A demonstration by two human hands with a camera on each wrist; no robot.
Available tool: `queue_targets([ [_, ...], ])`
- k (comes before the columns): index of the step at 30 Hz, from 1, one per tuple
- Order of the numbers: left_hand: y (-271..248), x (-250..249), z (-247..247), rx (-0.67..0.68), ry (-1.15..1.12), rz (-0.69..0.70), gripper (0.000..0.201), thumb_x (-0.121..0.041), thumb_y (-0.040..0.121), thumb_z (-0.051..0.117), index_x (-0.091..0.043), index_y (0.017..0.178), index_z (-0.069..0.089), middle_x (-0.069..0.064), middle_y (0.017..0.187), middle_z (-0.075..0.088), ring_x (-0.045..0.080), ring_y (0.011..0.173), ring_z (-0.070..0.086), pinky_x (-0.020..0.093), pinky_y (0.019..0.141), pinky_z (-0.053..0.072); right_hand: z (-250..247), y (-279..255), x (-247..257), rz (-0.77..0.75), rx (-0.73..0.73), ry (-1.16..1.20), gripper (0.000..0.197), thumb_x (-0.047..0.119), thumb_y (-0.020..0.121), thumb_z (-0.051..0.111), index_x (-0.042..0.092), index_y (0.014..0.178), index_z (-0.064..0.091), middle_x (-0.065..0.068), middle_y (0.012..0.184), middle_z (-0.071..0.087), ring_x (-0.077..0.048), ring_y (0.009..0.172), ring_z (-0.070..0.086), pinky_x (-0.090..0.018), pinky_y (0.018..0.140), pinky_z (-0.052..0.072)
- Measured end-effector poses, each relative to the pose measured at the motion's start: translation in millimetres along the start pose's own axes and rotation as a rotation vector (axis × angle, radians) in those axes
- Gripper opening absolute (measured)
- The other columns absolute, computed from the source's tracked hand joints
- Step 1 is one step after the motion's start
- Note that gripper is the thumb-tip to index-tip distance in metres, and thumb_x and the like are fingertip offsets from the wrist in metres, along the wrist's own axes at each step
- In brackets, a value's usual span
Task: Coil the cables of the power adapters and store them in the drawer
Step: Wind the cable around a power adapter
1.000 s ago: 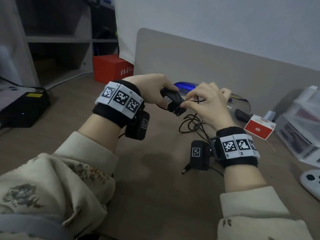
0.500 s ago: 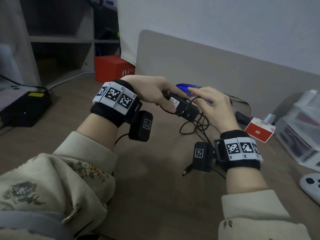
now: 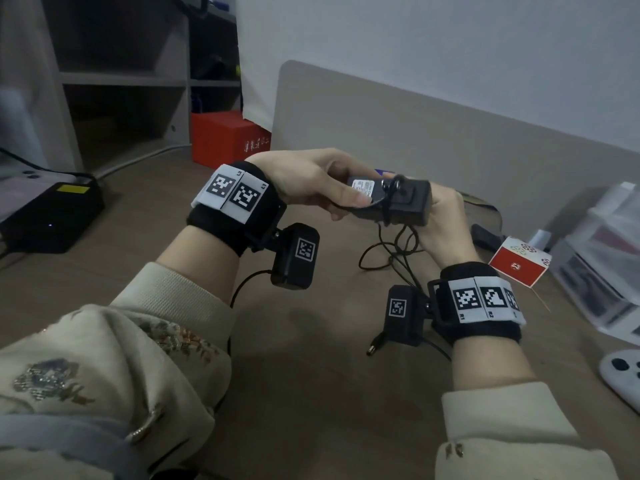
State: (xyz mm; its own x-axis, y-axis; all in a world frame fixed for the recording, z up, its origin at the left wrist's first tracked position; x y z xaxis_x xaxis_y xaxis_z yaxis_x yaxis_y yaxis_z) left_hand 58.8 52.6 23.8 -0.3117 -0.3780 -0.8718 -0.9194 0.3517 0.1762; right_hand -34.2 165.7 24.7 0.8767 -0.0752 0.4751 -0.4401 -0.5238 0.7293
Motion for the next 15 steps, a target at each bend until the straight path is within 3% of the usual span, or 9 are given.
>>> queue_targets([
  [1, 0, -2, 0, 0.007, -0.039, 0.026, 0.044, -0.019, 0.087, 0.061, 0.007, 0.123, 0.056, 0.013, 0.100, 0.058, 0.018, 0.076, 0.043, 0.019, 0.064, 0.044, -1, 0, 1, -0.004, -0.008, 0.003, 0.032, 0.002, 0.085, 0.068, 0.029, 0.103, 0.071, 0.026, 0.082, 0.070, 0.000, 0.084, 0.067, -0.027, 0.075, 0.055],
  [2, 0, -4, 0, 0.010, -0.079, 0.051, 0.042, -0.017, 0.088, 0.060, 0.007, 0.121, 0.056, 0.011, 0.098, 0.060, 0.015, 0.074, 0.045, 0.019, 0.064, 0.043, -2, 0, -1, 0.006, -0.016, 0.003, 0.024, 0.001, 0.087, 0.065, 0.022, 0.092, 0.074, 0.010, 0.079, 0.072, -0.012, 0.078, 0.068, -0.034, 0.071, 0.054],
  [3, 0, -7, 1, 0.014, -0.118, 0.084, 0.034, -0.014, 0.090, 0.060, 0.003, 0.119, 0.058, 0.006, 0.095, 0.062, 0.010, 0.071, 0.048, 0.019, 0.063, 0.042, -3, 0, -2, 0.029, -0.014, 0.000, 0.018, 0.002, 0.089, 0.062, 0.013, 0.083, 0.074, -0.005, 0.076, 0.070, -0.024, 0.075, 0.066, -0.038, 0.067, 0.052],
  [4, 0, -10, 2, 0.026, -0.160, 0.124, 0.028, -0.015, 0.091, 0.063, -0.003, 0.116, 0.061, 0.001, 0.094, 0.063, 0.005, 0.068, 0.051, 0.020, 0.064, 0.041, -3, 0, -4, 0.060, -0.010, -0.004, 0.019, 0.005, 0.092, 0.059, 0.009, 0.078, 0.071, -0.011, 0.074, 0.069, -0.028, 0.072, 0.065, -0.040, 0.065, 0.051],
  [6, 1, -17, 3, 0.052, -0.244, 0.206, 0.025, -0.026, 0.090, 0.068, -0.014, 0.111, 0.068, 0.000, 0.098, 0.064, 0.002, 0.065, 0.051, 0.022, 0.066, 0.040, -1, -2, -8, 0.115, 0.018, 0.017, 0.026, 0.015, 0.098, 0.054, 0.017, 0.075, 0.067, -0.008, 0.076, 0.070, -0.017, 0.063, 0.065, -0.029, 0.060, 0.049],
  [8, 3, -20, 1, 0.017, -0.292, 0.248, 0.026, -0.032, 0.086, 0.070, -0.017, 0.107, 0.070, 0.003, 0.097, 0.063, 0.004, 0.062, 0.048, 0.024, 0.066, 0.041, 3, -3, -9, 0.150, 0.079, 0.026, 0.026, 0.024, 0.101, 0.051, 0.031, 0.079, 0.064, 0.001, 0.078, 0.070, -0.006, 0.056, 0.062, -0.018, 0.060, 0.046],
  [10, 6, -18, -5, -0.085, -0.315, 0.263, 0.032, -0.029, 0.087, 0.071, -0.011, 0.112, 0.064, 0.005, 0.095, 0.061, 0.007, 0.063, 0.048, 0.025, 0.065, 0.040, 10, -4, -9, 0.181, 0.171, 0.013, 0.020, 0.030, 0.101, 0.048, 0.035, 0.092, 0.064, 0.004, 0.079, 0.069, -0.003, 0.056, 0.061, -0.018, 0.065, 0.047],
  [12, 9, -9, -15, -0.273, -0.352, 0.218, 0.044, -0.018, 0.089, 0.068, -0.003, 0.126, 0.051, 0.007, 0.096, 0.060, 0.013, 0.066, 0.048, 0.026, 0.064, 0.042, 20, -7, -11, 0.222, 0.267, -0.010, 0.021, 0.033, 0.102, 0.045, 0.030, 0.107, 0.065, 0.001, 0.080, 0.070, 0.000, 0.061, 0.063, -0.018, 0.071, 0.047],
  [15, 8, 0, -23, -0.441, -0.345, 0.169, 0.054, -0.012, 0.090, 0.056, -0.002, 0.141, 0.039, 0.007, 0.096, 0.060, 0.015, 0.065, 0.045, 0.026, 0.066, 0.046, 30, -9, -15, 0.280, 0.340, -0.033, 0.026, 0.034, 0.102, 0.045, 0.025, 0.118, 0.063, 0.002, 0.074, 0.072, -0.012, 0.071, 0.070, -0.024, 0.078, 0.051],
])
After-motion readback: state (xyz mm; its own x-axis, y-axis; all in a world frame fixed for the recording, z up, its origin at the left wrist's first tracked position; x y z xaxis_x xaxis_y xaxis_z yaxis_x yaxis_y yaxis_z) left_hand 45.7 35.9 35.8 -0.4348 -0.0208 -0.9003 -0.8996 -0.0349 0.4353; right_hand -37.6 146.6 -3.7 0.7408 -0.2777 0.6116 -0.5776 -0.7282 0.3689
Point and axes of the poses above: each hand's wrist, its own y-axis towards the middle knuckle, its own z-axis out of the palm, x = y × z, the point moved 8 cm from there along y, towards the middle knuckle
